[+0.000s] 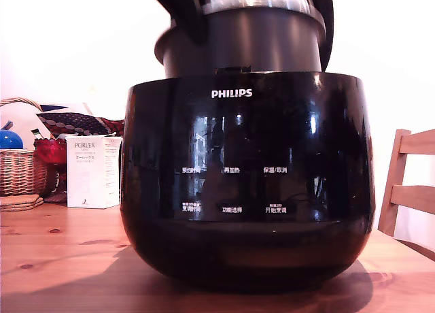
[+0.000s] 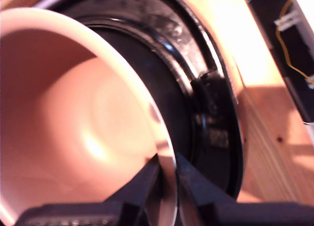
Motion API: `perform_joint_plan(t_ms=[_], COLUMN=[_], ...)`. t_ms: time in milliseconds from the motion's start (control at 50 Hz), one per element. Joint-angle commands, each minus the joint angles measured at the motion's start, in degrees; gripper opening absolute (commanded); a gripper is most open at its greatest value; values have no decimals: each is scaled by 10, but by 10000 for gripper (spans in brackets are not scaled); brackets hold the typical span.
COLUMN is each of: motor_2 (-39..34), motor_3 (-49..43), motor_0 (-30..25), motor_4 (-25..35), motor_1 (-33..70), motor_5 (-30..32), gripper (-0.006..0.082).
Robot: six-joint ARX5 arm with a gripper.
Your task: Place the pot you are holding inside the rice cooker
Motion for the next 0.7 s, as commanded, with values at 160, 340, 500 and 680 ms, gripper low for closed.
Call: perform_joint_plan(t_ms=[160, 340, 500, 680], motor_2=[4, 4, 4, 4], motor_3=[-14, -15, -16, -15], motor_0=[-11, -11, -11, -16], motor_4=[29, 33, 38, 50], motor_1=[18, 25, 32, 48], motor_5=[4, 4, 4, 3], gripper=[-24, -24, -24, -24])
